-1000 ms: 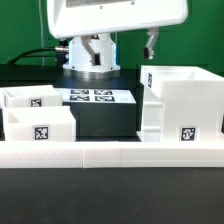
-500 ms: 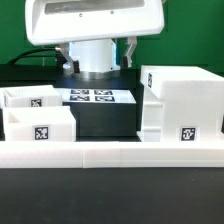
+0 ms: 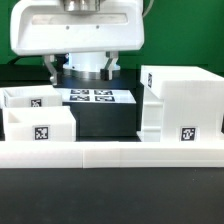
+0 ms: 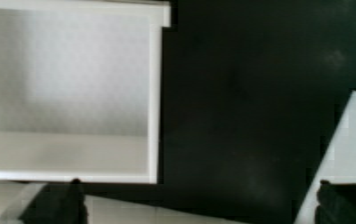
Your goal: Assemble drawer
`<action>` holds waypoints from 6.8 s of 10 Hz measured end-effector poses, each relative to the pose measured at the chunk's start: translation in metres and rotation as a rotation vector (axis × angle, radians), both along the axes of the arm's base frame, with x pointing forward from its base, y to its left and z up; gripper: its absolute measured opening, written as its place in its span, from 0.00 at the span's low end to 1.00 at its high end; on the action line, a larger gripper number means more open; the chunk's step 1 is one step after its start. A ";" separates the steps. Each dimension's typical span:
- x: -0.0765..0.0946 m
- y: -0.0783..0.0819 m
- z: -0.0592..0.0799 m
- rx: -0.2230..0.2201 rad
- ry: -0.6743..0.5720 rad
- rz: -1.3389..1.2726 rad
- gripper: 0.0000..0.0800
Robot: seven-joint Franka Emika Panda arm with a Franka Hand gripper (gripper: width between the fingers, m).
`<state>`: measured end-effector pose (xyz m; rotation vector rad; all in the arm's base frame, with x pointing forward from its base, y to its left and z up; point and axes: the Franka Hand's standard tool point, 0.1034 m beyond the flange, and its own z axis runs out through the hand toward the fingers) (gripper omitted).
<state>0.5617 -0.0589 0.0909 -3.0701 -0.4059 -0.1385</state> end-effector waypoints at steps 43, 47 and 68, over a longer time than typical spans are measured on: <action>-0.028 -0.004 -0.075 -0.046 0.073 0.447 0.05; -0.032 -0.006 -0.076 -0.054 0.079 0.693 0.05; -0.024 0.020 -0.078 -0.112 0.057 1.239 0.05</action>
Offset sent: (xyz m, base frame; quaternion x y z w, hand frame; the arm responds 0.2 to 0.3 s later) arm 0.0000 0.0000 0.0000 0.0000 0.0000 0.0000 1.0000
